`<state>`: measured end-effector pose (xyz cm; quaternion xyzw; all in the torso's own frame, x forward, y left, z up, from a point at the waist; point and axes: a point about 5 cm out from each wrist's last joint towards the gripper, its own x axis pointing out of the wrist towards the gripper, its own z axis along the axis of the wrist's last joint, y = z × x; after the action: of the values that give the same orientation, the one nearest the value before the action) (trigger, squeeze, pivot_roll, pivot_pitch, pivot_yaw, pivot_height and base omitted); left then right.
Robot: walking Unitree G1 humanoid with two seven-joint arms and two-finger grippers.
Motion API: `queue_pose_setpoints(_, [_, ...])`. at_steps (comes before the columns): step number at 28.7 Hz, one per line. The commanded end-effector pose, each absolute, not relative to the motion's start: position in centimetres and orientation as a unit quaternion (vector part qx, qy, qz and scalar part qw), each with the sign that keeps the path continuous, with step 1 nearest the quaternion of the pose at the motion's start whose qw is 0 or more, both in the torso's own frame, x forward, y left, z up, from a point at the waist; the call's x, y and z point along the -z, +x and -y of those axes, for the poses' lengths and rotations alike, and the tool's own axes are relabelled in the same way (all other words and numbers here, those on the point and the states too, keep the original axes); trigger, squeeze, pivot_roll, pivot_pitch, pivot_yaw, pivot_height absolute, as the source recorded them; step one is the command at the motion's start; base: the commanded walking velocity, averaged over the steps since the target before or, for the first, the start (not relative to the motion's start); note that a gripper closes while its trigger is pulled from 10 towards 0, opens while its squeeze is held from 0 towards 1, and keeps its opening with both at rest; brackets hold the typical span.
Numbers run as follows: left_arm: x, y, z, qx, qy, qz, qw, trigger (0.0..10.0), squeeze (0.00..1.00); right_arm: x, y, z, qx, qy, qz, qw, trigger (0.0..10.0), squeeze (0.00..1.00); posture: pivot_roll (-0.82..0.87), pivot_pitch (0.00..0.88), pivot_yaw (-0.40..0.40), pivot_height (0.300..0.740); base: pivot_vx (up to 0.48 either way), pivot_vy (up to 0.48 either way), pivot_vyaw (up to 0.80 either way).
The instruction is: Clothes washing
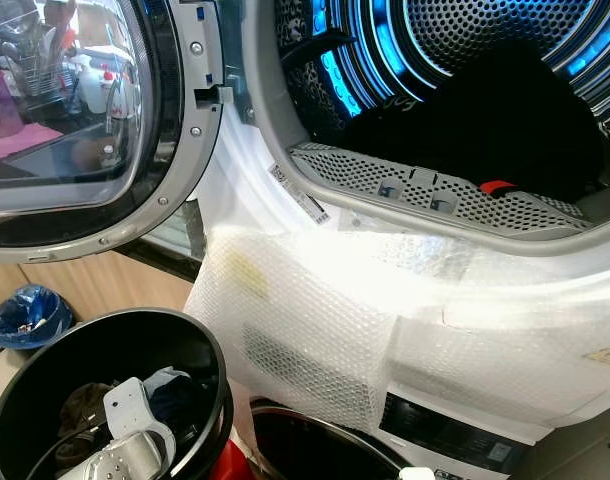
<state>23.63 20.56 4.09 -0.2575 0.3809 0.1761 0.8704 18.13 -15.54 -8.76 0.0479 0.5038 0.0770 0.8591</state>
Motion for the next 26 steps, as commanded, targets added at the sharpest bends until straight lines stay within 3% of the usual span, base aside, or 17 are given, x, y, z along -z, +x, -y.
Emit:
queue_pose_setpoints(1, [-5.0,23.2,-21.1,-0.191,-0.227,-0.355,0.887,0.0,0.0,8.8,18.1,15.7,-0.081,0.046,-0.504,0.858,10.0,0.0,-0.01,0.0,-0.027,0.74,0.0,0.0,0.0])
queue_pose_setpoints(8, [-8.8,22.2,-23.8,-0.266,-0.173,-0.247,0.916,0.0,0.0,8.7,18.3,15.7,-0.091,0.044,-0.501,0.859,10.0,0.0,0.03,0.01,-0.034,0.74,0.0,0.0,0.0])
queue_pose_setpoints(11, [-11.9,22.1,-24.1,-0.267,-0.1,-0.177,0.942,0.0,0.0,8.5,18.5,15.4,-0.1,0.046,-0.498,0.86,10.0,0.0,0.06,0.02,-0.04,0.74,0.0,0.0,0.0])
queue_pose_setpoints(14, [-15.5,23.1,-22.4,-0.187,0.059,-0.087,0.977,0.0,0.0,8.2,19.0,15.4,-0.111,0.046,-0.485,0.866,10.0,0.0,0.06,0.023,-0.04,0.74,0.0,0.0,0.0])
queue_pose_setpoints(15, [-16.0,23.1,-22.0,-0.178,0.068,-0.071,0.979,0.0,0.0,8.1,19.2,15.4,-0.112,0.048,-0.482,0.868,10.0,0.0,0.06,0.023,-0.04,0.74,0.0,0.0,0.0])
queue_pose_setpoints(21, [-18.2,23.6,-20.8,-0.142,0.053,-0.028,0.988,0.0,0.0,7.7,19.9,15.7,-0.13,0.048,-0.465,0.874,10.0,0.0,0.06,0.026,-0.042,0.74,0.0,0.0,0.0])
queue_pose_setpoints(26, [-19.4,24.0,-17.4,0.055,-0.027,-0.021,0.998,0.0,0.0,6.9,20.7,15.7,-0.187,0.077,-0.432,0.879,10.0,0.0,0.07,0.029,-0.041,0.74,0.0,0.0,0.0])
